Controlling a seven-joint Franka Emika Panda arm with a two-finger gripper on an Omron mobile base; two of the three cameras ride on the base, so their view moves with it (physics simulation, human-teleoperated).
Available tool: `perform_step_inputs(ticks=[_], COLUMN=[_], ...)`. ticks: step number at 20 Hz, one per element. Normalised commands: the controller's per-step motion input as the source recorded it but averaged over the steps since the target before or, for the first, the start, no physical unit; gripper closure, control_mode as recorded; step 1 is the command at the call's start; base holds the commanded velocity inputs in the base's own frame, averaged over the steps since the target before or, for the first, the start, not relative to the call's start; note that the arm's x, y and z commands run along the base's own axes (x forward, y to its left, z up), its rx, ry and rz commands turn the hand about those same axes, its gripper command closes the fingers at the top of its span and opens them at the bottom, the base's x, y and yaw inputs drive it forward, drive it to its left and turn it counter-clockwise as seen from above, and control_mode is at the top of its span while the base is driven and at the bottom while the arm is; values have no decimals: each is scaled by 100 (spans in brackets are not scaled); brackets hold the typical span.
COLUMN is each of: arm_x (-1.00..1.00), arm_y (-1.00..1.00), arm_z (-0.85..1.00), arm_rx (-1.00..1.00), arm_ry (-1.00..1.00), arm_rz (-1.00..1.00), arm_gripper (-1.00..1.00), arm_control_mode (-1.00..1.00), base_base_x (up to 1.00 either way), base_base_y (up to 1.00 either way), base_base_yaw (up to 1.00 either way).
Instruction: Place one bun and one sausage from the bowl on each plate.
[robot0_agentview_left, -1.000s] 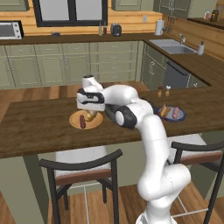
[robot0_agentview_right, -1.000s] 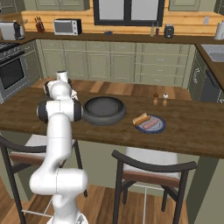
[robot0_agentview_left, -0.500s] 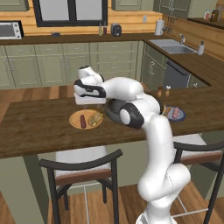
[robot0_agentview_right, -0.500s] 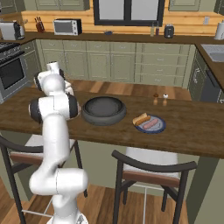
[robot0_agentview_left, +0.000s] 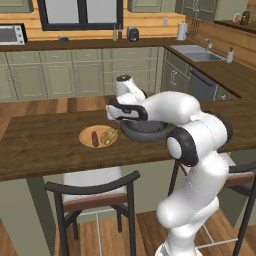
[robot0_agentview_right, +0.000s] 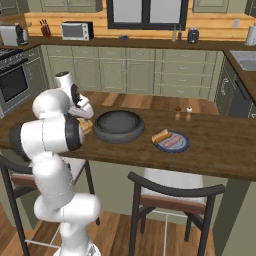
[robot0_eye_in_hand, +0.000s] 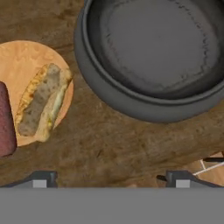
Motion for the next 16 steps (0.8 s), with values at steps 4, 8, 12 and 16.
perform_step_inputs(ticks=[4,8,12,16], arm_x=[-98,-77,-73,-71], arm_y=[-100,-100,-100,-100], arm_z=[6,0,0,0], arm_rx=[11,3,0,0], arm_ry=[-4,0,0,3], arm_rz=[0,0,-1,-2], arm_gripper=[-100,-100,-100,-100], arm_control_mode=[-100,-100,-100,-100], base_base_x=[0,0,0,0], base_base_y=[0,0,0,0], base_base_yaw=[0,0,0,0])
